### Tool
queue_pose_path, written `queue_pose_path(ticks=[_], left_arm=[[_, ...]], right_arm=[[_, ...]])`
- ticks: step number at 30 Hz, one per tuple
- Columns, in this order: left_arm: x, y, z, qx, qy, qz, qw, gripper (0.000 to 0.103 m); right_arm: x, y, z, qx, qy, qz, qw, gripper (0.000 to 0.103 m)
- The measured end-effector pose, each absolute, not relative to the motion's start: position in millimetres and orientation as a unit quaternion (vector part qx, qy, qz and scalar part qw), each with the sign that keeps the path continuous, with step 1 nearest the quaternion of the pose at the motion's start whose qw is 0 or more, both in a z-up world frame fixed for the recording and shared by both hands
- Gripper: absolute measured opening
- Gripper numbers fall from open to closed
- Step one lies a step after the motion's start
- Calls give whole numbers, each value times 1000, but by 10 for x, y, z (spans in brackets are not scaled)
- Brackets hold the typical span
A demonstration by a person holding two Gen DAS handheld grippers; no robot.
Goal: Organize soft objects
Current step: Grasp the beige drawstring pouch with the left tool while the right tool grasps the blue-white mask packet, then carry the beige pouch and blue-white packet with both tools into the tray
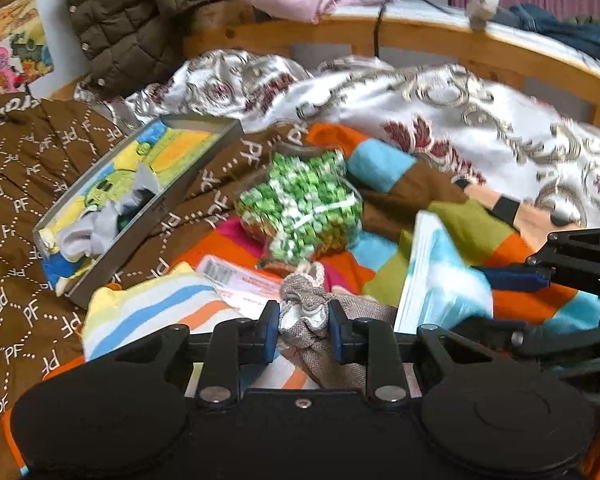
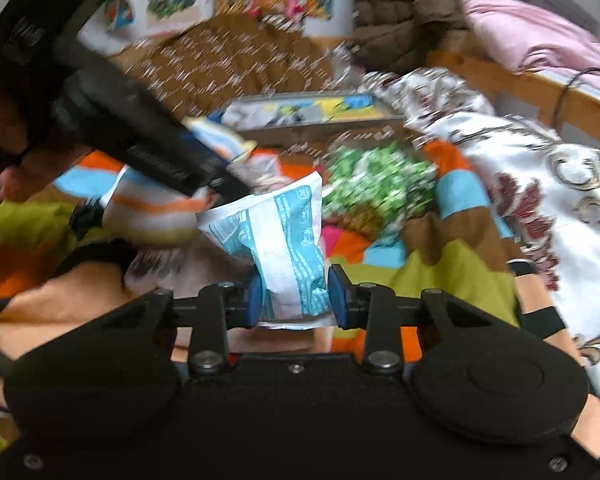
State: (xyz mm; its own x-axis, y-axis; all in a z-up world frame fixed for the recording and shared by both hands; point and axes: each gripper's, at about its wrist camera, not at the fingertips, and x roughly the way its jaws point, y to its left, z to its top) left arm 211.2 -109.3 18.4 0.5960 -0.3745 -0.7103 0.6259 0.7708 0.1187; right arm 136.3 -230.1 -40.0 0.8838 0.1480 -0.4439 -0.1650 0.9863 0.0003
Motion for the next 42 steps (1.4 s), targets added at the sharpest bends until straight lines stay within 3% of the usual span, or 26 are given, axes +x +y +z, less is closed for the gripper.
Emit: queue_pose_path(ticks=[19, 33, 42], left_arm=[[2493, -487, 1322, 117, 333, -230, 907, 27], [3467, -31, 1355, 43, 290, -179, 939, 27], [4276, 245, 1179, -13, 261, -107, 959, 27]], right_arm=[[1413, -2556, 53, 19, 128, 37, 991, 26], [2914, -2294, 695, -43, 109, 94, 989, 26], [4028, -2019, 643, -29, 152, 106, 982, 26]])
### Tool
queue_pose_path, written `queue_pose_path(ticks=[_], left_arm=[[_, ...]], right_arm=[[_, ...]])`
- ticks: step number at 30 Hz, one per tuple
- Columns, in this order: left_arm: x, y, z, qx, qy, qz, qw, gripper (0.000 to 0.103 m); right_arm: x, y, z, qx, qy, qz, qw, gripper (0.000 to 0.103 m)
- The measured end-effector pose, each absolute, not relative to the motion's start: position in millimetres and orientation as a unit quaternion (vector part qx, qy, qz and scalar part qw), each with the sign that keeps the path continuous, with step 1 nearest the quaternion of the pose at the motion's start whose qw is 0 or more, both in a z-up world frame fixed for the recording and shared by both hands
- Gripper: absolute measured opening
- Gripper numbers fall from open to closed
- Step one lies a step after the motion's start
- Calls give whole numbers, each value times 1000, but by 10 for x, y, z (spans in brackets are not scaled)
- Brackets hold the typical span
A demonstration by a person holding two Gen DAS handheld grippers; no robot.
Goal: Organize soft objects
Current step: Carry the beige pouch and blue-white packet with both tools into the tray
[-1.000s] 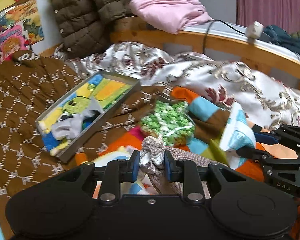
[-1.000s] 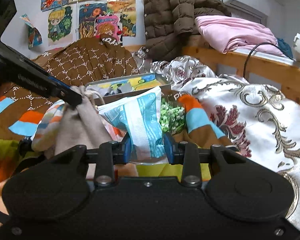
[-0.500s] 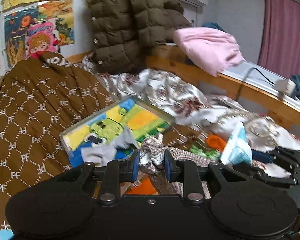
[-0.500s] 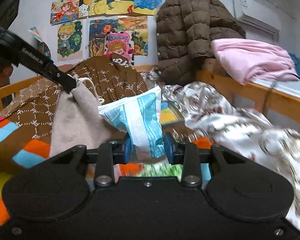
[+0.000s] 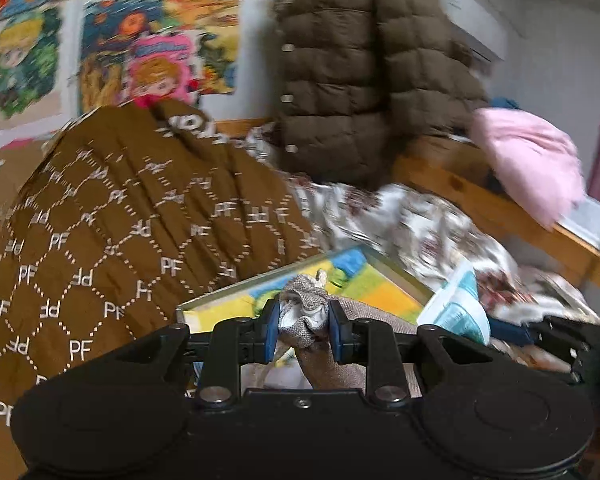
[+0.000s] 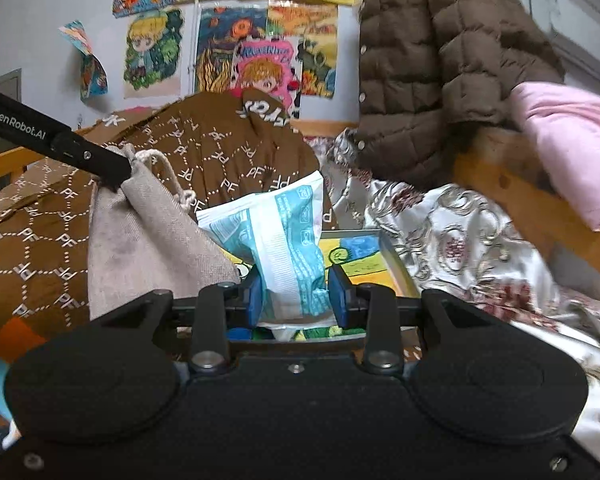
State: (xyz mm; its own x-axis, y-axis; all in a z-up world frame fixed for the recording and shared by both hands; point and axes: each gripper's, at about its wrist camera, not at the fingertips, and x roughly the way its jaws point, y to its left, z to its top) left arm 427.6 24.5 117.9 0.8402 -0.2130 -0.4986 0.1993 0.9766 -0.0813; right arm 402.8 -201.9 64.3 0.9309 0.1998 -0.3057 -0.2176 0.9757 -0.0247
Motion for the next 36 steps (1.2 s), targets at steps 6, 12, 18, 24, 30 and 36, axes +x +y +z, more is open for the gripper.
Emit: queue_pose_path(ticks=[6, 12, 18, 24, 30, 36], left_arm=[[4715, 355, 884, -64, 263, -65, 960, 27], [5054, 388, 554, -95, 273, -45, 956, 27], [5256, 353, 258, -78, 285, -30, 955, 27], [5386, 357, 6, -63, 309, -11, 949, 27], [5420, 354, -183, -47, 331, -9, 943, 27], [5411, 376, -167, -49, 334, -11, 941, 28]], right_arm=[[4564, -1821, 572, -7, 185, 100, 978, 26], [4933, -1706, 416, -4, 226, 80, 971, 26], [5432, -1523, 216, -25, 263, 65, 962, 26], [5760, -1343, -7, -53, 287, 56, 955, 27], [5893, -1345, -276, -57, 308, 51, 948, 27], [5957, -1430, -408, -51, 312, 52, 947, 28]])
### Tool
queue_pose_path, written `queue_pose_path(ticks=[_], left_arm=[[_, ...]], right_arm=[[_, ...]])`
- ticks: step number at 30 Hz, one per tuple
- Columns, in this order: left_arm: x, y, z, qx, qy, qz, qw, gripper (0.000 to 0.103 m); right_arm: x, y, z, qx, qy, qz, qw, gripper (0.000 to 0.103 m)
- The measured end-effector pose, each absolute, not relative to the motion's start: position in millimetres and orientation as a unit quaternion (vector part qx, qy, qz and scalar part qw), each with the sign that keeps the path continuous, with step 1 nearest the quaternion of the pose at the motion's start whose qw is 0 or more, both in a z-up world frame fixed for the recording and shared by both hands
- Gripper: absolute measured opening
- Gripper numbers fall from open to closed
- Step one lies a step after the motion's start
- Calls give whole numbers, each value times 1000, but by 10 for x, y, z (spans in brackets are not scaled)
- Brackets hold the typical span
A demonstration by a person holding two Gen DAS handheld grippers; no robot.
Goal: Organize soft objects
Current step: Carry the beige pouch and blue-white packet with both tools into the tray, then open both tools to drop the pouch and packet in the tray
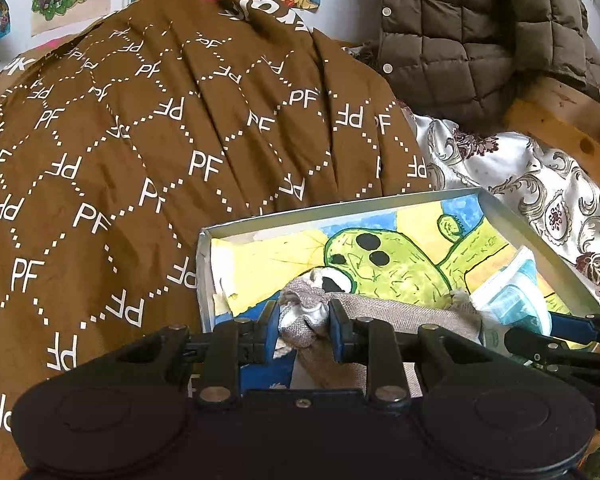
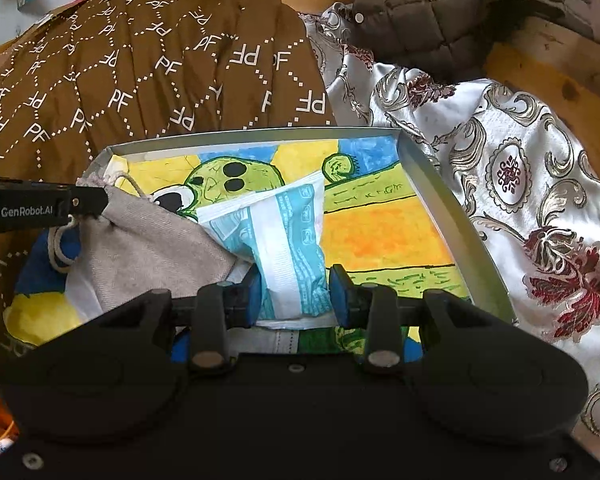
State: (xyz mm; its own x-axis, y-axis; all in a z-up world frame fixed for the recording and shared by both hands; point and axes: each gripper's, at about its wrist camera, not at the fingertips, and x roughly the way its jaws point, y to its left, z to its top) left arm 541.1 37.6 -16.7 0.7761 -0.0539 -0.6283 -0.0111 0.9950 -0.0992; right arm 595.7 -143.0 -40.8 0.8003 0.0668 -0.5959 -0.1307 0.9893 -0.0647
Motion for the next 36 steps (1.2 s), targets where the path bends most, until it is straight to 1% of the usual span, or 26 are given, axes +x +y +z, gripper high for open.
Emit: queue_pose_path(ticks=[3, 4, 5, 6, 7, 9, 11, 13, 15, 22, 24, 25, 28, 29, 31, 36], left_arm=[[5378, 352, -127, -38, 333, -7, 942, 30], [5362, 344, -109, -34, 333, -7, 942, 31], [5338, 339, -86, -29, 331, -5, 943, 32], [5316, 340, -61, -27, 329, -4, 944, 37], [5290, 343, -28, -27, 326, -4, 945, 45], [5234, 349, 56, -26, 320, -3, 947, 51], [5178, 351, 167, -27, 313, -4, 950, 56], [5118, 338, 280, -24, 302, -4, 953, 63], [5040, 327, 410, -22, 288, -5, 957, 68], [4673, 228, 916, -9, 225, -5, 974, 71], [4526, 208, 1079, -9, 203, -6, 979, 78], [4442, 199, 1154, -9, 191, -5, 982, 82], [4179, 172, 1367, -11, 166, -4, 986, 84], [4083, 160, 1437, -11, 161, -7, 987, 85], [3901, 135, 1545, -7, 156, -12, 988, 92], [3434, 63, 1823, 13, 127, -19, 992, 93]], right_arm=[[5921, -1490, -380, -41, 310, 53, 948, 30], [5910, -1506, -371, -37, 309, 55, 949, 32], [5881, -1531, -349, -33, 307, 56, 949, 37], [5843, -1540, -320, -29, 304, 57, 950, 43], [5815, -1551, -299, -29, 301, 57, 951, 45], [5739, -1576, -234, -30, 294, 58, 954, 53], [5632, -1609, -116, -30, 285, 57, 956, 56], [5546, -1632, -13, -31, 274, 54, 960, 64], [5449, -1666, 106, -32, 258, 53, 964, 73], [5095, -1811, 574, -27, 200, 52, 978, 87], [4958, -1839, 720, -24, 181, 52, 982, 92], [4887, -1857, 790, -22, 172, 53, 983, 94], [4647, -1917, 1006, -12, 148, 56, 987, 99], [4569, -1940, 1073, -8, 139, 57, 989, 102], [4374, -1983, 1208, -3, 122, 60, 991, 102], [3923, -2102, 1491, -2, 97, 72, 993, 102]])
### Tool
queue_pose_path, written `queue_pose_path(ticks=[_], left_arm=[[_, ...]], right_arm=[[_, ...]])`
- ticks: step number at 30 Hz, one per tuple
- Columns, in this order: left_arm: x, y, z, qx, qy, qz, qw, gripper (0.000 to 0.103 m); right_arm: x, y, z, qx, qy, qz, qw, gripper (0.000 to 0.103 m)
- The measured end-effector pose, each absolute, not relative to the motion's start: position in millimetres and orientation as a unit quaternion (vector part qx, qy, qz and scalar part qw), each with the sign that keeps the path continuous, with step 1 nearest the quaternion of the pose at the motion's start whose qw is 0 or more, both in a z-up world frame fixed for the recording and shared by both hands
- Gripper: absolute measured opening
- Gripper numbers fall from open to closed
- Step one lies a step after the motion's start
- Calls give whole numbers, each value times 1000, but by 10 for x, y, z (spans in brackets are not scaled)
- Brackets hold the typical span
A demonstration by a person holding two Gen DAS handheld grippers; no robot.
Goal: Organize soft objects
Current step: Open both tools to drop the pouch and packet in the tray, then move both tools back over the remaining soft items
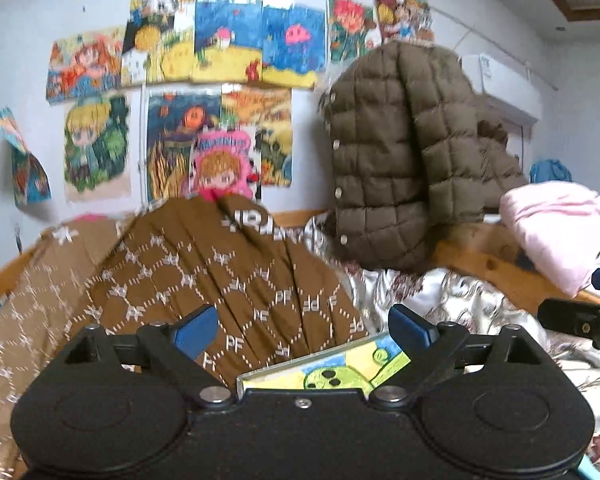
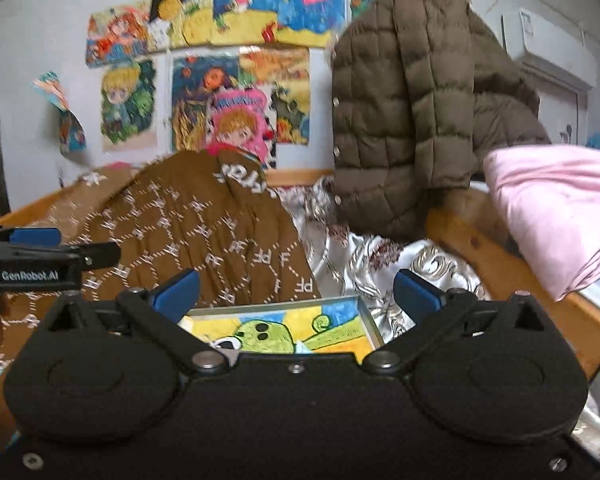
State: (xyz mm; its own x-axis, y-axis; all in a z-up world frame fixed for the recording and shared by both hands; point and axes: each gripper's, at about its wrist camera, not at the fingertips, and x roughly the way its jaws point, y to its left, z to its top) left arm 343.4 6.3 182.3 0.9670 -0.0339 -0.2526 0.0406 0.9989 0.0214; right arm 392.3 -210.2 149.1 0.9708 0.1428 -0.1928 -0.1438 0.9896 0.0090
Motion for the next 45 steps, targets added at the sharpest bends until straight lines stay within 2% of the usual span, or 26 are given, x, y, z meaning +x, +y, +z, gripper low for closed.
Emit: queue_pose_path(ticks=[10, 20, 32, 45], left_arm=[[2228, 34, 2137, -14, 72, -32, 997, 101], [1385, 41, 1893, -36, 59, -75, 995, 102], [902, 69, 1379, -8, 89, -84, 992, 102], [821, 59, 891, 25, 162, -80, 983, 102]], right_arm=[[3008, -2306, 1838, 3, 60, 87, 994, 102], [2218, -2228, 1761, -13, 33, 106, 994, 102], [1547, -2176, 1409, -11, 40, 101, 994, 102], [1452, -2271, 709, 35, 97, 66, 992, 102]])
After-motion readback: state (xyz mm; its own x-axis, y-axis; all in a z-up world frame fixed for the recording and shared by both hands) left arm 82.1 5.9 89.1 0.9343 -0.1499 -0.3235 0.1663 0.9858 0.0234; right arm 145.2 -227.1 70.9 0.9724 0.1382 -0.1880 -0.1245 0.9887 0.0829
